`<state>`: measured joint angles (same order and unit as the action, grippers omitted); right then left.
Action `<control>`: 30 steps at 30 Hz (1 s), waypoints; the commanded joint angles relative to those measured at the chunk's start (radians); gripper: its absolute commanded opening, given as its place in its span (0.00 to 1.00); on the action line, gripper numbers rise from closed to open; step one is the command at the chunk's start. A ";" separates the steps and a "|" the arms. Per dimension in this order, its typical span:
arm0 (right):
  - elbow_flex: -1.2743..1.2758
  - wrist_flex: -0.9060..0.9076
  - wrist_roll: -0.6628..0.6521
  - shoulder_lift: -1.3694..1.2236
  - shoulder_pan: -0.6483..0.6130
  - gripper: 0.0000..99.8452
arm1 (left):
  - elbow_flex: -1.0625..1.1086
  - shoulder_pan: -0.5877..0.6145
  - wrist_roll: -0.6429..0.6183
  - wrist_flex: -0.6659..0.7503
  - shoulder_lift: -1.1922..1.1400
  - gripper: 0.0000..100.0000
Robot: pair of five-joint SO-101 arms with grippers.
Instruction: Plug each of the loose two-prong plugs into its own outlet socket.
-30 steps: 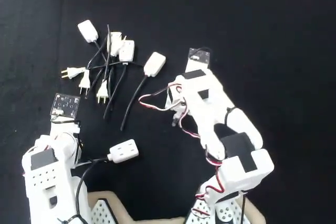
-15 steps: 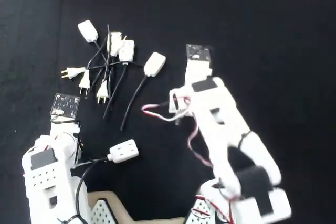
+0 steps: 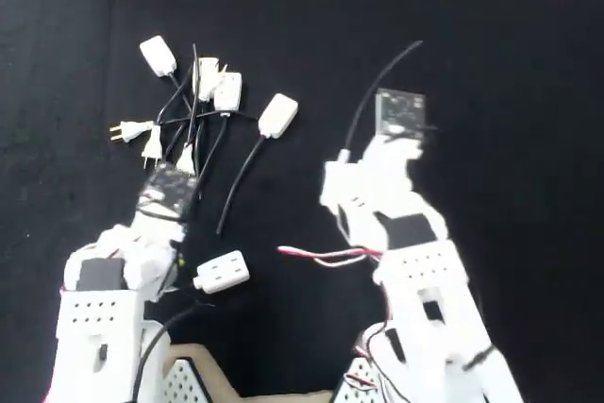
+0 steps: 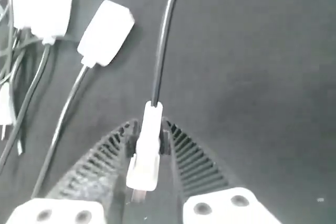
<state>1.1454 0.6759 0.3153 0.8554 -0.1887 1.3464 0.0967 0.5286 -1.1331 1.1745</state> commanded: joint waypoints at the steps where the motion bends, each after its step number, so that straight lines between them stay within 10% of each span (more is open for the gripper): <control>1: 0.013 -0.023 -0.035 0.088 0.078 0.01 | -0.097 -0.150 0.012 -0.044 0.011 0.15; 9: 0.088 -0.021 -0.052 0.229 0.137 0.01 | -0.001 -0.288 0.270 -0.077 0.009 0.24; 20: 0.133 -0.021 -0.064 0.317 0.120 0.01 | -0.128 -0.401 0.232 -0.169 0.009 0.23; 30: 0.127 -0.002 -0.063 0.317 0.118 0.01 | 0.058 -0.464 0.218 0.055 -0.002 0.23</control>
<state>1.2850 0.6759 0.2631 1.1546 -0.0583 1.4001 -0.3529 0.7511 -1.1101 1.1761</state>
